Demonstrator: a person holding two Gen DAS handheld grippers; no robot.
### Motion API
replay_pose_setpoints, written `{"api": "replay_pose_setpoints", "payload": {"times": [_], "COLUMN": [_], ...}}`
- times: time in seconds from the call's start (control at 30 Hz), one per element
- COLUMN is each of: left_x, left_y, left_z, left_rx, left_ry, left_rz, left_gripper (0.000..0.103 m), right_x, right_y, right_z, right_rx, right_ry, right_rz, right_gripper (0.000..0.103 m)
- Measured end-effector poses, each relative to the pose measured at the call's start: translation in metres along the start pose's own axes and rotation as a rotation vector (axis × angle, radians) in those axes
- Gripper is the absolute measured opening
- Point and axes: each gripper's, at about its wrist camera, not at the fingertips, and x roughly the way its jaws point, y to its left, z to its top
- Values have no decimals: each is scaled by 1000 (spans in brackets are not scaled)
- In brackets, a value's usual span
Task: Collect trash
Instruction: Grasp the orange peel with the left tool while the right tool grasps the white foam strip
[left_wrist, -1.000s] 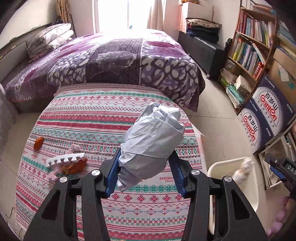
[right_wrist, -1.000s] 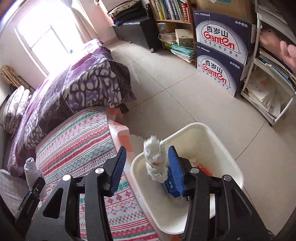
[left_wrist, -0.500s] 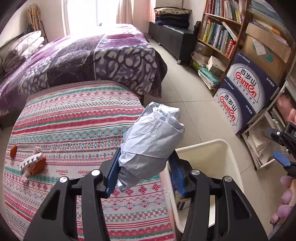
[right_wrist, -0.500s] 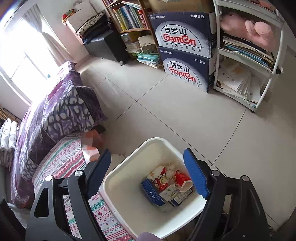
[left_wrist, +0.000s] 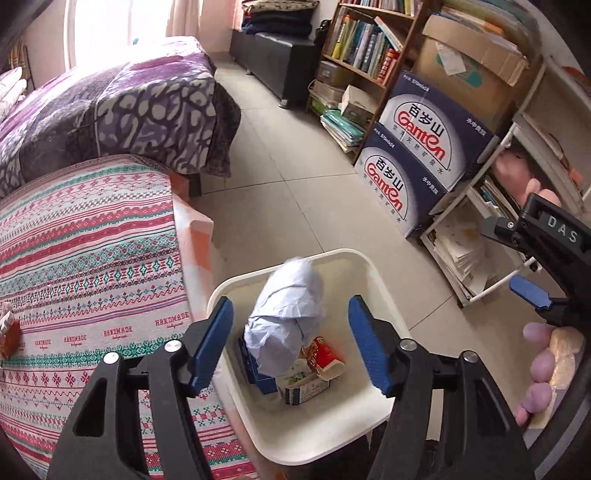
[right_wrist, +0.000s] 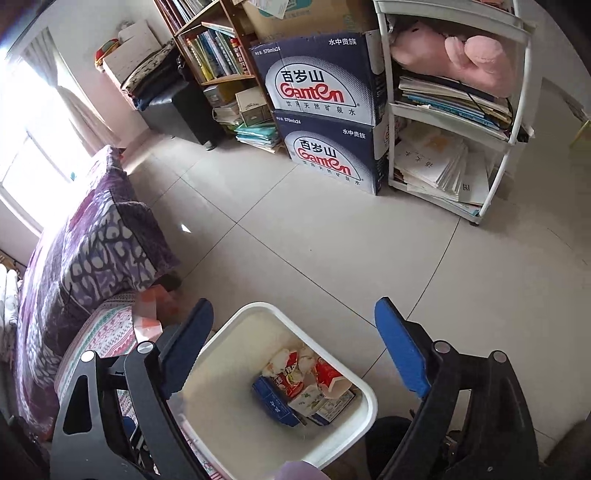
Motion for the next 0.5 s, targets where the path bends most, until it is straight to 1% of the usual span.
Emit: {"api": "replay_pose_setpoints", "payload": {"times": [0.03, 0.1, 0.23, 0.37, 0.43, 0.5], "left_x": [-2, -5, -13, -19, -19, -18], "left_y": [-2, -4, 6, 35, 53, 73], "left_z": [0, -1, -3, -6, -9, -15], "left_rx": [9, 27, 43, 41, 42, 43], "left_ry": [-6, -9, -22, -15, 9, 37], "left_rz": [-4, -2, 43, 137, 200, 267], "left_gripper": [71, 71, 76, 77, 80, 80], "right_x": [-1, -3, -8, -11, -13, -13], "right_y": [-1, -1, 12, 37, 49, 61], "right_z": [1, 1, -3, -15, -22, -29], "right_rx": [6, 12, -24, -121, -166, -205], "right_ry": [-6, -20, -55, -93, -107, -104], "right_rz": [-5, -13, -35, -73, -84, -81], "right_gripper": [87, 88, 92, 95, 96, 96]}}
